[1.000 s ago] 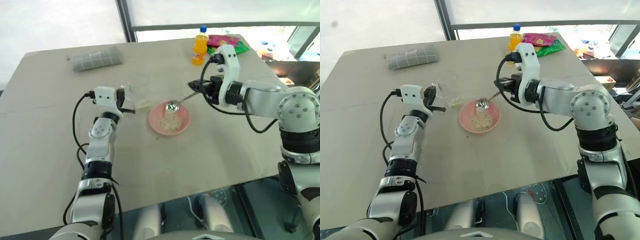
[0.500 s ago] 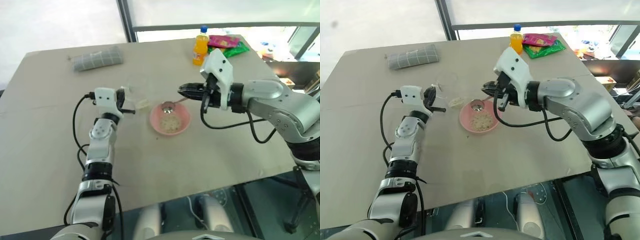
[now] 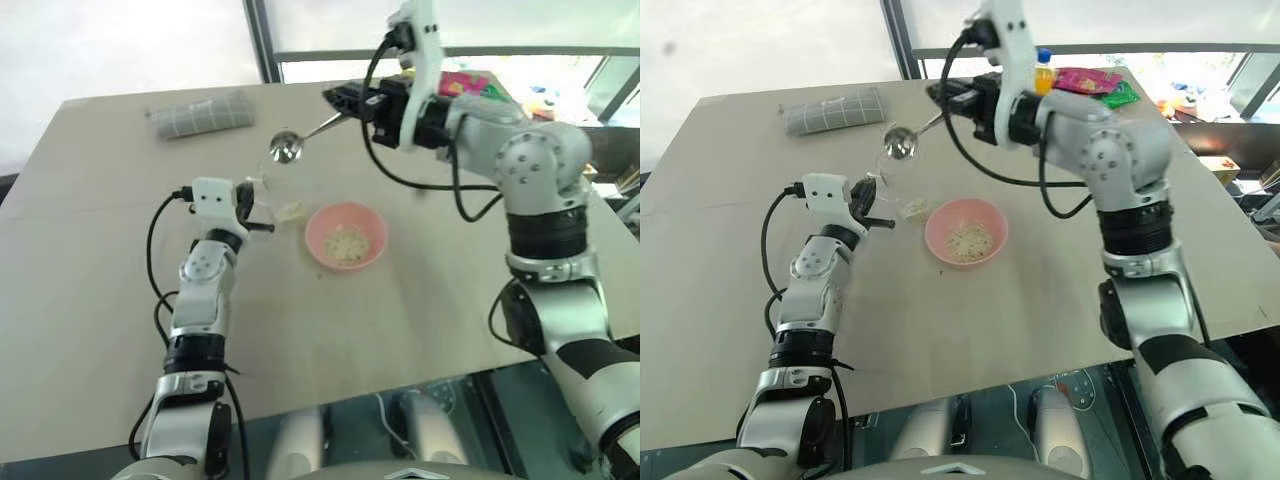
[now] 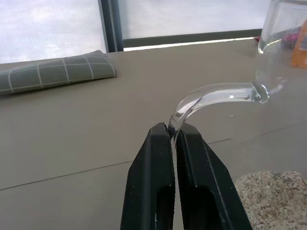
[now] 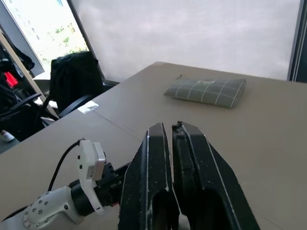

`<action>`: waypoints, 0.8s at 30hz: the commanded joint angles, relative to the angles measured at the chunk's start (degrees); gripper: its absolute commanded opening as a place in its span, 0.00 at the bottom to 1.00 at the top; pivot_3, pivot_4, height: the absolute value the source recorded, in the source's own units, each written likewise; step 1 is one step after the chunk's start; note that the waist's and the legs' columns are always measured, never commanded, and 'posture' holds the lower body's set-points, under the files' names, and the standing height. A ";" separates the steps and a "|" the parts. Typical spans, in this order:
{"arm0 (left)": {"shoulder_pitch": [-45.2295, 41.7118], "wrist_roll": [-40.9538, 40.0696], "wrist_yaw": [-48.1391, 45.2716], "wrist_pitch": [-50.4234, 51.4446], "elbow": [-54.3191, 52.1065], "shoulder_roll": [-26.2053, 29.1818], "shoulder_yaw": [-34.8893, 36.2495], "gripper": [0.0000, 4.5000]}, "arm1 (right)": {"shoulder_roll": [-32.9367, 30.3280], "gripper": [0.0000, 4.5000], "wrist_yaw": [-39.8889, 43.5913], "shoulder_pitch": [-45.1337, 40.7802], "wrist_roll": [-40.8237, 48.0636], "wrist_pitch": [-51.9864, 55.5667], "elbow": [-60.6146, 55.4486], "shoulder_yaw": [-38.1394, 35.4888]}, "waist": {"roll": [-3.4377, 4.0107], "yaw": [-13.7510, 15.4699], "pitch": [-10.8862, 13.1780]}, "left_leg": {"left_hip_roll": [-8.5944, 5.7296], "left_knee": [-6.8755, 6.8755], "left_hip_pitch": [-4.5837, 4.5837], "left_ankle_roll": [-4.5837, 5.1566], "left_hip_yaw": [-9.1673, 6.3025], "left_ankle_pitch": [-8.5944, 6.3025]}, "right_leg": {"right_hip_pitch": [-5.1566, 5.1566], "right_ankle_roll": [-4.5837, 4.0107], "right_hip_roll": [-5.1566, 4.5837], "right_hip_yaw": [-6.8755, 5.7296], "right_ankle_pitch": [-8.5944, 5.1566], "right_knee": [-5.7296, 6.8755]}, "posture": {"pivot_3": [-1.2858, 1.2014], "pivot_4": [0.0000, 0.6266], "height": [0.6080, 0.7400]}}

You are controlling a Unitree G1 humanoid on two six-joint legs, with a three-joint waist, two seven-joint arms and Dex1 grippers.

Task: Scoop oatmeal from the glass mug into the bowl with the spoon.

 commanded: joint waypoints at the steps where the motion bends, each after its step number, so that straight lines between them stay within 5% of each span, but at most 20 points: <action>1: 0.61 0.65 0.49 -0.17 -2.22 -0.30 -0.43 0.00 | 0.59 0.02 2.92 -1.79 -4.24 -3.35 2.93 1.21 | 0.00 0.04 0.00 | 0.00 0.00 -0.01 0.00 -0.01 0.00 | 0.00 0.00 0.00 0.00 0.00 0.00 | 0.52 0.24 1.00; 10: 1.29 1.25 0.94 -0.25 -2.81 -0.92 -0.43 0.00 | 4.33 0.02 9.37 -5.49 -13.66 -11.67 15.44 4.91 | 0.01 -0.12 0.00 | -0.01 0.00 0.00 0.00 -0.03 0.00 | -0.01 0.00 0.03 -0.01 0.00 0.02 | 0.52 0.24 1.00; 18: 2.25 0.83 1.43 -0.02 -3.77 -0.85 0.26 0.00 | 8.09 0.72 6.84 -8.62 -17.09 -21.91 21.64 -0.60 | 0.01 -0.14 0.01 | 0.00 -0.01 -0.01 -0.02 -0.03 0.00 | -0.01 0.00 0.02 -0.02 0.00 0.02 | 0.52 0.24 1.00; 24: 2.50 -0.89 1.50 0.57 -5.44 -0.90 1.46 0.00 | 7.13 0.72 5.08 -9.10 -18.25 -25.85 24.15 -5.00 | 0.02 -0.20 0.01 | 0.00 -0.01 0.00 -0.02 -0.02 0.01 | -0.01 0.00 0.01 -0.01 0.00 0.01 | 0.52 0.24 1.00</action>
